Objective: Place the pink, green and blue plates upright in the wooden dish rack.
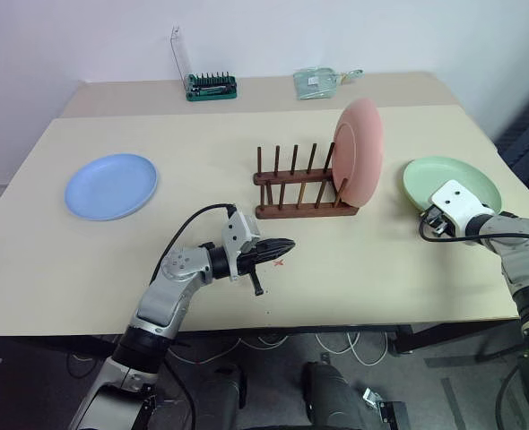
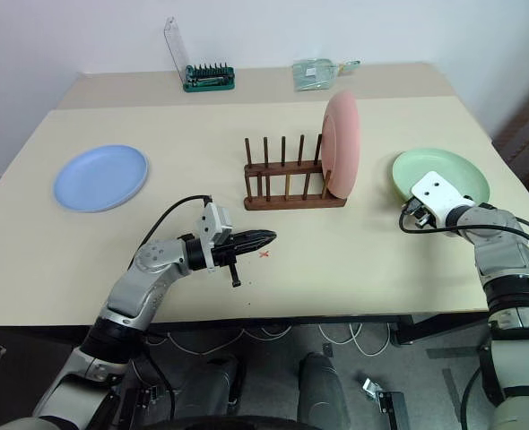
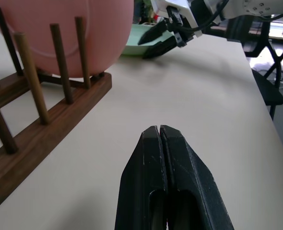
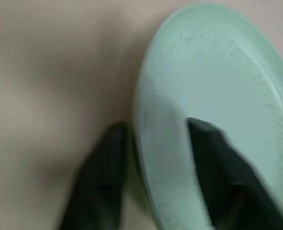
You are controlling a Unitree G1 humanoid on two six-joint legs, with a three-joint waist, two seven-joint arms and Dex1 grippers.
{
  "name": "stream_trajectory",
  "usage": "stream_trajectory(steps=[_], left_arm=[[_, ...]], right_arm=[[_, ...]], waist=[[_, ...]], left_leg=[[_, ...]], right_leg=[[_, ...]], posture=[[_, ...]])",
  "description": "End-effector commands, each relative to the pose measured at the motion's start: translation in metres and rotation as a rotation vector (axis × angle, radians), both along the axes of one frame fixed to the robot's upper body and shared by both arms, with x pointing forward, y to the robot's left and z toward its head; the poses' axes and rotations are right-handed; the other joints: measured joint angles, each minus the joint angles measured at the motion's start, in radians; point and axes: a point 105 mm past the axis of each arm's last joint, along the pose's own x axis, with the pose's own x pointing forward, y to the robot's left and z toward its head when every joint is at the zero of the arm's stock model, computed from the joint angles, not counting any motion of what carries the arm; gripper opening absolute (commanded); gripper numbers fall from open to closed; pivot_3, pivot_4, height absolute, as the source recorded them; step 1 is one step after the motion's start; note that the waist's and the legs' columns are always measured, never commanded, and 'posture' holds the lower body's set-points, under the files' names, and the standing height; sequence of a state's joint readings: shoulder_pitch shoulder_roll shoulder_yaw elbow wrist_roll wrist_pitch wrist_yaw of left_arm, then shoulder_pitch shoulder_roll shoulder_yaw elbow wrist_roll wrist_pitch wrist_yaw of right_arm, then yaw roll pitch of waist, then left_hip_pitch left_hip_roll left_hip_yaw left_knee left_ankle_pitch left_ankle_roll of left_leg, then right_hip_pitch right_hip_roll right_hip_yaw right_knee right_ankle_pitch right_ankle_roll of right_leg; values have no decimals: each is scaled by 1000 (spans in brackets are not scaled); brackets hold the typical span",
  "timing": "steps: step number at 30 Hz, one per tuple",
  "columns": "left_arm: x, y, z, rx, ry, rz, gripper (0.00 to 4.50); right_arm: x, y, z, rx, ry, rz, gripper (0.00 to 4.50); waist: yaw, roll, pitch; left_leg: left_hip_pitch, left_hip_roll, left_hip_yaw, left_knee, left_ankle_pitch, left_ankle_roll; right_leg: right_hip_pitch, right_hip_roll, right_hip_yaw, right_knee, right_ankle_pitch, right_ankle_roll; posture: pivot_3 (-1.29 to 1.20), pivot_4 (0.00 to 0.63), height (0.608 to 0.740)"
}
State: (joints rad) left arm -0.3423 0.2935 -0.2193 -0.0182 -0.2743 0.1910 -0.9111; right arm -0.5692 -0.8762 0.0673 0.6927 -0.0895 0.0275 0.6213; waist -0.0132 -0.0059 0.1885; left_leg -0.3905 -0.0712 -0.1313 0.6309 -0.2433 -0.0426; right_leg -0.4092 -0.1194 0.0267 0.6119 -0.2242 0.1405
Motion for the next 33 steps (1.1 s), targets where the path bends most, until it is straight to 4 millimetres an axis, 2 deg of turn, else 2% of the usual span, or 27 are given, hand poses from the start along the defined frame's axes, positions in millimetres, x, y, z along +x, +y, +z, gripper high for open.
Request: stream_trajectory(steps=[1, 3, 4, 5, 6, 9, 10, 12, 13, 15, 17, 19, 22, 26, 33], left_arm=[[-3, 0, 10, -24, -35, -1, 0], [-3, 0, 10, -24, -37, -2, 0], [-3, 0, 10, -23, -37, -2, 0], [-3, 0, 10, -22, -38, -5, 0], [-3, -1, 10, -22, -38, -7, 0], [-3, -1, 10, -22, -37, -10, 0], [-3, -2, 9, -23, -36, -13, 0], [-2, -3, 9, -23, -34, -19, 0], [-2, -4, 9, -23, -34, -22, 0], [-2, -4, 9, -23, -33, -24, 0], [-1, -5, 8, -23, -33, -24, 0], [-1, -5, 8, -23, -33, -26, 0], [-1, -6, 9, -27, -33, -27, 0], [-1, -6, 9, -30, -38, -24, 0], [-1, -5, 9, -33, -37, -13, 0]], right_arm=[[3, -1, 25, 3, -100, 2, 39], [3, 0, 41, -2, -168, 4, 39], [4, 0, 56, -6, -231, 4, 39], [6, 3, 85, 15, -345, -2, 39], [6, 5, 105, 32, -425, -6, 39], [2, 15, 140, 84, -556, 7, 39], [-6, 40, 184, 292, -693, 93, 39], [-32, 79, 239, 612, -807, 306, 39], [-44, 93, 253, 713, -808, 396, 39], [-66, 116, 266, 866, -766, 570, 39], [-88, 142, 269, 1007, -649, 757, 39], [-103, 161, 265, 1056, -552, 873, 39], [-107, 190, 252, 1190, -388, 960, 39], [-82, 213, 223, 1320, -213, 875, 39], [-39, 217, 185, 1396, -89, 645, 39]], waist=[[0, 0, 0], [-1, 0, 0], [-1, 0, 0], [-3, 0, 0], [-4, 1, 1], [-4, 2, 1], [-4, 2, 1], [-10, 3, 1], [-10, 3, 2], [-1, 3, 1], [12, -1, 0], [21, -2, 0], [22, -2, 0], [10, -1, 0], [1, -1, 0]], left_leg=[[0, 0, 0, 0, 0, 0], [0, 0, 0, 0, 0, 0], [0, 0, 0, 0, 0, 0], [0, 0, 0, 0, 0, 0], [0, 0, 0, 0, 0, 0], [0, 0, 0, 0, 0, 0], [0, 0, 0, 0, 0, 0], [0, 1, 0, 0, 0, 0], [0, 1, 0, 0, 0, 0], [0, 1, -2, -1, 0, 0], [-1, 1, -6, -1, 0, 0], [-1, 0, -7, 0, -1, 1], [-1, 0, -5, 1, -1, 1], [-1, 0, -4, 0, -1, 1], [-1, 0, -5, 0, -1, 1]], right_leg=[[0, 0, 0, 0, 0, 0], [0, 0, 0, 0, 0, 0], [0, 0, 0, 0, 0, 0], [0, 0, 0, 0, 0, 0], [0, 0, 0, 0, 0, 0], [-1, 0, 0, 0, 0, 0], [-1, 0, 0, 0, 0, 0], [-1, 0, 1, 0, 0, 0], [-1, 0, 1, 0, 0, 0], [-1, 0, 0, 1, 0, 0], [1, 1, -4, 0, 0, 0], [2, 0, -5, -2, 0, 0], [2, -1, -3, -2, 0, 0], [0, 0, -3, 0, 0, -1], [-1, 0, -3, 0, 0, 0]], posture=[[0, 150, 740], [0, 150, 740], [0, 150, 740], [0, 150, 740], [0, 150, 740], [0, 150, 740], [0, 150, 740], [0, 150, 740], [0, 150, 740], [0, 150, 740], [0, 150, 740], [0, 150, 740], [0, 150, 740], [0, 150, 740], [0, 150, 740]])
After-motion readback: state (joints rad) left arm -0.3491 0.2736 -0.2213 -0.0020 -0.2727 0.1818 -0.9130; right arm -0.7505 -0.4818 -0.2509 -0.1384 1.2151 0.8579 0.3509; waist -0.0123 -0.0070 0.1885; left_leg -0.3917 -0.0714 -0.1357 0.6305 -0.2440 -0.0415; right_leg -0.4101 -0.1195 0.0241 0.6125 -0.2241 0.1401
